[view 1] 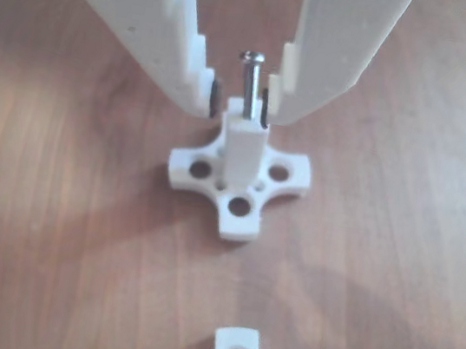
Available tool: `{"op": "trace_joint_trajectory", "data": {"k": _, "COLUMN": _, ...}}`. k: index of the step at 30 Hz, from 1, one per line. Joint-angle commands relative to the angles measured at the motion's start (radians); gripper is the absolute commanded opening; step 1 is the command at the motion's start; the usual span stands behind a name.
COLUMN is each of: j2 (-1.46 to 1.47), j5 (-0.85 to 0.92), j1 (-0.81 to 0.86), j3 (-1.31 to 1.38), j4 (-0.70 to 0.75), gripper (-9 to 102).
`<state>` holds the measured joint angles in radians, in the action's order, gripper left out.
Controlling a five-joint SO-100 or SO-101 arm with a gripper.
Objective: Grab the screw and set it in the hole.
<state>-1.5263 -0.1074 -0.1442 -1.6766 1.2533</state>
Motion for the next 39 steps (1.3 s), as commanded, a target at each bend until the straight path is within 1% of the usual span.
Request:
{"op": "trace_joint_trajectory", "data": {"k": 1, "j2": -0.080, "j5": 0.009, "j1": 0.017, "j3": 0.038, "j4": 0.006, "gripper": 7}}
{"op": "trace_joint_trajectory", "data": {"k": 7, "j2": -0.141, "j5": 0.040, "j1": 0.067, "j3": 0.006, "j4": 0.000, "gripper": 7}}
{"op": "trace_joint_trajectory", "data": {"k": 9, "j2": -0.179, "j5": 0.051, "j1": 0.075, "j3": -0.005, "j4": 0.002, "gripper": 5}}
{"op": "trace_joint_trajectory", "data": {"k": 12, "j2": -0.259, "j5": 0.067, "j1": 0.077, "j3": -0.029, "j4": 0.006, "gripper": -4}}
{"op": "trace_joint_trajectory", "data": {"k": 16, "j2": -0.356, "j5": 0.060, "j1": 0.084, "j3": -0.087, "j4": 0.009, "gripper": -4}}
{"op": "trace_joint_trajectory", "data": {"k": 19, "j2": -0.465, "j5": 0.063, "j1": 0.095, "j3": -0.193, "j4": 0.006, "gripper": -4}}
{"op": "trace_joint_trajectory", "data": {"k": 23, "j2": -0.675, "j5": 0.081, "j1": 0.123, "j3": -0.417, "j4": -0.052, "gripper": -4}}
{"op": "trace_joint_trajectory", "data": {"k": 28, "j2": -0.888, "j5": 0.104, "j1": 0.144, "j3": -0.652, "j4": -0.092, "gripper": -4}}
{"op": "trace_joint_trajectory", "data": {"k": 35, "j2": -1.200, "j5": 0.118, "j1": 0.138, "j3": -0.966, "j4": -0.167, "gripper": -4}}
{"op": "trace_joint_trajectory", "data": {"k": 39, "j2": -1.365, "j5": 0.107, "j1": 0.137, "j3": -1.072, "j4": -0.135, "gripper": -4}}
